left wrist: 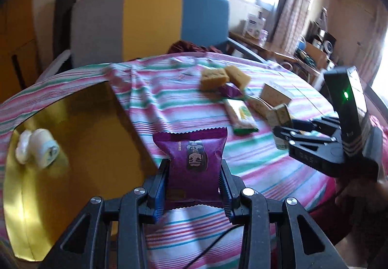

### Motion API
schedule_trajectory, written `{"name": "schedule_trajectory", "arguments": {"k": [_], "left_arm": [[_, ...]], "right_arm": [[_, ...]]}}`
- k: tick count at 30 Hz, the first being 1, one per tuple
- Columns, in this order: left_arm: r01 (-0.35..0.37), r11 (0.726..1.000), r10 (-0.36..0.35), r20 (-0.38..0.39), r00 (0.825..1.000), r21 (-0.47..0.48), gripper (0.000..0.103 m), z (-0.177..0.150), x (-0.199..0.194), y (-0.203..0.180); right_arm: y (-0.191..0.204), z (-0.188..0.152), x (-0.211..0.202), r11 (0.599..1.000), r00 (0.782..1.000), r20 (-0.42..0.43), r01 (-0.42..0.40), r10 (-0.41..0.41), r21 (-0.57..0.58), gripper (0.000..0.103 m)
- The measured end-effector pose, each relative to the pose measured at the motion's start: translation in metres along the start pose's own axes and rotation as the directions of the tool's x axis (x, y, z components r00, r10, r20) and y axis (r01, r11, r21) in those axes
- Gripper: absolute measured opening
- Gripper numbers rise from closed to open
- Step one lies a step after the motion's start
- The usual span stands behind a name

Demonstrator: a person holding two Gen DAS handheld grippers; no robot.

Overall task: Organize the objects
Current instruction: 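Carry the purple packet into the gold tray and release it with the left tool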

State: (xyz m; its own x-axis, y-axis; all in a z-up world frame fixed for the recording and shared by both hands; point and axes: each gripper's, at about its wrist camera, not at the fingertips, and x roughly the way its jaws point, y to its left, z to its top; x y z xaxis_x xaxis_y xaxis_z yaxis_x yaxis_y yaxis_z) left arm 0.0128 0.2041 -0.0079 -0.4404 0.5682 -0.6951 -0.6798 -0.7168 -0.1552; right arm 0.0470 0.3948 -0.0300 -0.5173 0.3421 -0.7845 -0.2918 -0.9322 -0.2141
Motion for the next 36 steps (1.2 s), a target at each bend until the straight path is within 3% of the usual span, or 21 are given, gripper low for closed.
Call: {"name": "schedule_trajectory", "arguments": {"k": [23, 36], "left_arm": [[-0.160, 0.975, 0.162, 0.002, 0.987, -0.151, 0.039, -0.012, -0.024, 0.073], [-0.276, 0.924, 0.279, -0.025, 0.960, -0.264, 0.039, -0.028, -0.055, 0.139]], "right_arm": [[0.032, 0.005, 0.000, 0.999, 1.000, 0.007, -0.027, 0.027, -0.041, 0.032], [0.049, 0.010, 0.007, 0.997, 0.998, -0.009, -0.056, 0.055, -0.054, 0.032]]}}
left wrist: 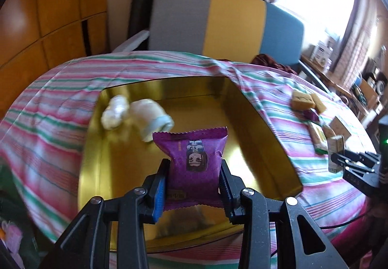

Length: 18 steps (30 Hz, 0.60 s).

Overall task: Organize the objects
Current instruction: 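Carry the purple packet into the gold tray and release it with the left tool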

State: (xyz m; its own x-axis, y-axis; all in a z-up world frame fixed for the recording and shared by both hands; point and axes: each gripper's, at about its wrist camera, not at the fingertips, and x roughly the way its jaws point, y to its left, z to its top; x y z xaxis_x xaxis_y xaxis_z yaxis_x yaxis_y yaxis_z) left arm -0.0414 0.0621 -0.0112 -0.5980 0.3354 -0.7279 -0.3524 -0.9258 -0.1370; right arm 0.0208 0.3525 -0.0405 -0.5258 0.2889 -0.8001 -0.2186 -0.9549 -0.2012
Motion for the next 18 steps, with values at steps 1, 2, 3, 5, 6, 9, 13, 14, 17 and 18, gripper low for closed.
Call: {"name": "schedule_trajectory", "arguments": {"k": [1, 2, 3, 5, 6, 9, 13, 14, 17, 18], "left_arm": [[-0.003, 1.000, 0.003, -0.003, 1.000, -0.013, 0.039, 0.000, -0.001, 0.006], [-0.005, 1.000, 0.005, -0.007, 1.000, -0.030, 0.039, 0.000, -0.001, 0.013], [-0.007, 0.999, 0.006, -0.014, 1.000, -0.051, 0.039, 0.000, -0.001, 0.021], [-0.006, 0.995, 0.003, -0.032, 0.999, -0.096, 0.039, -0.001, 0.000, 0.035], [-0.006, 0.994, 0.002, -0.039, 0.999, -0.109, 0.039, -0.001, 0.002, 0.040], [-0.022, 0.993, 0.016, -0.053, 0.998, -0.115, 0.039, -0.001, 0.007, 0.047], [-0.046, 0.992, 0.037, -0.079, 0.996, -0.117, 0.039, 0.003, 0.020, 0.051], [-0.064, 0.991, 0.054, -0.085, 0.995, -0.116, 0.039, 0.004, 0.024, 0.052], [-0.111, 0.986, 0.096, -0.122, 0.988, -0.124, 0.039, 0.010, 0.041, 0.058], [-0.120, 0.985, 0.104, -0.127, 0.986, -0.126, 0.039, 0.012, 0.045, 0.060]], "right_arm": [[0.001, 0.000, 0.001, 1.000, 1.000, -0.001, -0.002, 0.002, 0.000, 0.032], [0.002, 0.000, 0.001, 1.000, 1.000, -0.002, -0.005, 0.005, 0.000, 0.032], [0.004, -0.001, 0.002, 1.000, 1.000, -0.003, -0.009, 0.009, -0.001, 0.032], [0.006, -0.001, 0.003, 1.000, 1.000, -0.009, -0.013, 0.013, -0.003, 0.032], [0.007, -0.001, 0.004, 1.000, 1.000, -0.013, -0.015, 0.015, -0.005, 0.032], [0.009, -0.001, 0.005, 1.000, 1.000, -0.019, -0.014, 0.014, -0.009, 0.032], [0.009, -0.001, 0.004, 1.000, 1.000, -0.022, -0.012, 0.011, -0.008, 0.032], [0.009, -0.001, 0.004, 1.000, 1.000, -0.023, -0.010, 0.010, -0.008, 0.032], [0.009, -0.001, 0.005, 1.000, 1.000, -0.027, -0.010, 0.010, -0.009, 0.032], [0.009, -0.001, 0.005, 1.000, 1.000, -0.029, -0.011, 0.011, -0.007, 0.032]]}}
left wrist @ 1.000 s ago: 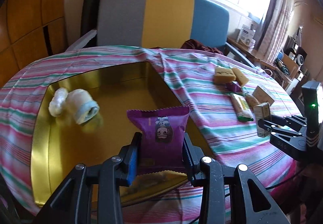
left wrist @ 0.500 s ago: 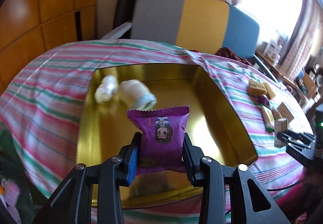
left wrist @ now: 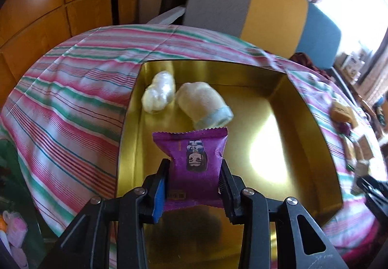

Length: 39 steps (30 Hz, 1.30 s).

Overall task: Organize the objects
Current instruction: 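Carry the purple packet into the gold tray and release it with the left tool, then lower the green-and-white box into the gold tray and open the right tool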

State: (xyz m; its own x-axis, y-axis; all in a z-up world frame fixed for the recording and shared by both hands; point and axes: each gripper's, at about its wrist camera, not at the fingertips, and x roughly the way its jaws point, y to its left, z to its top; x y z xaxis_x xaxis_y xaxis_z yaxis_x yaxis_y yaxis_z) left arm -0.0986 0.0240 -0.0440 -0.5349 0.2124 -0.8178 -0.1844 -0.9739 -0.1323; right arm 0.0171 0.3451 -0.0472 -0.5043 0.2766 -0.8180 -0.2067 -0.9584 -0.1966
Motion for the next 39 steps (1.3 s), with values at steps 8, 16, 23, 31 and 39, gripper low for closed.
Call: {"name": "schedule_trajectory", "arguments": {"k": [8, 16, 23, 31, 39], "left_arm": [[-0.061, 0.997, 0.064, -0.060, 0.996, 0.045, 0.040, 0.022, 0.040, 0.000], [-0.090, 0.995, 0.094, -0.084, 0.992, 0.051, 0.043, 0.031, 0.051, 0.001], [-0.107, 0.994, 0.108, -0.047, 0.993, 0.025, 0.050, 0.030, 0.037, 0.007], [-0.184, 0.983, 0.180, 0.156, 0.971, 0.009, 0.058, 0.012, -0.034, 0.016], [-0.228, 0.974, 0.224, 0.248, 0.942, -0.016, 0.059, -0.007, -0.083, 0.030]], "right_arm": [[0.000, 0.001, 0.002, 1.000, 1.000, -0.005, -0.003, 0.003, 0.003, 0.032], [0.001, 0.004, 0.004, 1.000, 1.000, -0.009, -0.003, 0.003, 0.003, 0.032], [0.002, 0.008, -0.003, 1.000, 1.000, 0.007, -0.011, 0.011, 0.004, 0.032], [0.023, 0.039, -0.039, 0.991, 0.987, 0.091, -0.131, 0.131, -0.009, 0.032], [0.086, 0.084, -0.056, 0.873, 0.871, 0.060, -0.486, 0.488, -0.047, 0.032]]}}
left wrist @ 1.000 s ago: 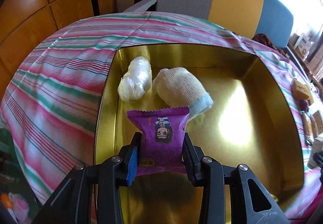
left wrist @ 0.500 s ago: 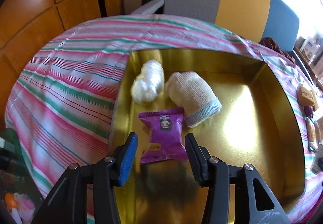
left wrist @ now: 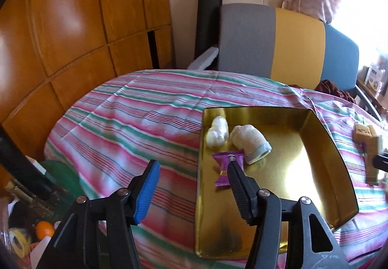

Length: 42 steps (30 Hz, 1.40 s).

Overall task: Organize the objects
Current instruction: 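Lower the green-and-white box into the gold tray and open the right tool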

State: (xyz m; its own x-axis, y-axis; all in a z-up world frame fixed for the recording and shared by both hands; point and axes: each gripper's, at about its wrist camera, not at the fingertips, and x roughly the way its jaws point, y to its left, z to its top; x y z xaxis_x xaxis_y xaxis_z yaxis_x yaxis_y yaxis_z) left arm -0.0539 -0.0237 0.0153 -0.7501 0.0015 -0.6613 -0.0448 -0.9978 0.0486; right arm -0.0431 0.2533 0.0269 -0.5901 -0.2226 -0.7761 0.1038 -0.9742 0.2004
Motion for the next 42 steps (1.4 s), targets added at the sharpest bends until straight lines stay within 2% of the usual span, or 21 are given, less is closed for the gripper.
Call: {"name": "schedule_trajectory", "arguments": {"k": [2, 5, 11, 13, 22, 28, 30, 32, 36, 38, 39, 42], "left_arm": [[-0.013, 1.000, 0.013, 0.008, 1.000, 0.000, 0.059, -0.003, -0.006, 0.005], [-0.034, 0.999, 0.033, 0.020, 0.999, 0.007, 0.059, -0.006, -0.012, 0.010], [-0.064, 0.998, 0.064, 0.023, 0.998, 0.002, 0.059, -0.011, -0.013, 0.021], [-0.074, 0.997, 0.074, 0.026, 0.997, 0.008, 0.059, -0.011, -0.013, 0.022], [-0.080, 0.997, 0.080, 0.027, 0.996, -0.007, 0.060, -0.012, -0.012, 0.029], [-0.084, 0.996, 0.085, 0.028, 0.996, -0.008, 0.061, -0.013, -0.013, 0.029], [-0.085, 0.996, 0.085, 0.029, 0.996, -0.008, 0.061, -0.013, -0.014, 0.028], [-0.085, 0.996, 0.085, 0.028, 0.996, -0.008, 0.062, -0.014, -0.014, 0.027], [-0.085, 0.996, 0.085, 0.027, 0.996, -0.009, 0.065, -0.014, -0.014, 0.028], [-0.085, 0.996, 0.086, 0.025, 0.996, -0.013, 0.065, -0.015, -0.013, 0.029], [-0.084, 0.996, 0.084, 0.024, 0.996, -0.016, 0.065, -0.016, -0.013, 0.029], [-0.061, 0.998, 0.061, 0.016, 0.998, -0.024, 0.068, -0.017, -0.011, 0.029]], "right_arm": [[0.017, 0.009, 0.016, 0.997, 0.996, -0.036, -0.078, 0.078, 0.000, 0.032], [0.044, 0.017, 0.047, 0.986, 0.979, -0.112, -0.170, 0.169, 0.001, 0.032], [0.087, 0.014, 0.104, 0.964, 0.931, -0.251, -0.263, 0.264, 0.037, 0.032], [0.097, 0.013, 0.118, 0.960, 0.918, -0.282, -0.273, 0.278, 0.059, 0.032], [0.122, 0.017, 0.148, 0.956, 0.895, -0.335, -0.281, 0.294, 0.089, 0.033], [0.125, 0.015, 0.164, 0.947, 0.877, -0.357, -0.294, 0.322, 0.133, 0.033], [0.124, 0.013, 0.166, 0.937, 0.867, -0.357, -0.314, 0.348, 0.152, 0.035], [0.122, 0.012, 0.167, 0.918, 0.849, -0.350, -0.352, 0.396, 0.184, 0.041], [0.119, 0.012, 0.162, 0.910, 0.851, -0.326, -0.368, 0.412, 0.190, 0.044], [0.117, 0.011, 0.155, 0.917, 0.862, -0.317, -0.359, 0.397, 0.173, 0.044], [0.115, 0.011, 0.149, 0.925, 0.873, -0.308, -0.346, 0.378, 0.155, 0.044], [0.107, 0.009, 0.126, 0.961, 0.925, -0.261, -0.269, 0.276, 0.064, 0.045]]}}
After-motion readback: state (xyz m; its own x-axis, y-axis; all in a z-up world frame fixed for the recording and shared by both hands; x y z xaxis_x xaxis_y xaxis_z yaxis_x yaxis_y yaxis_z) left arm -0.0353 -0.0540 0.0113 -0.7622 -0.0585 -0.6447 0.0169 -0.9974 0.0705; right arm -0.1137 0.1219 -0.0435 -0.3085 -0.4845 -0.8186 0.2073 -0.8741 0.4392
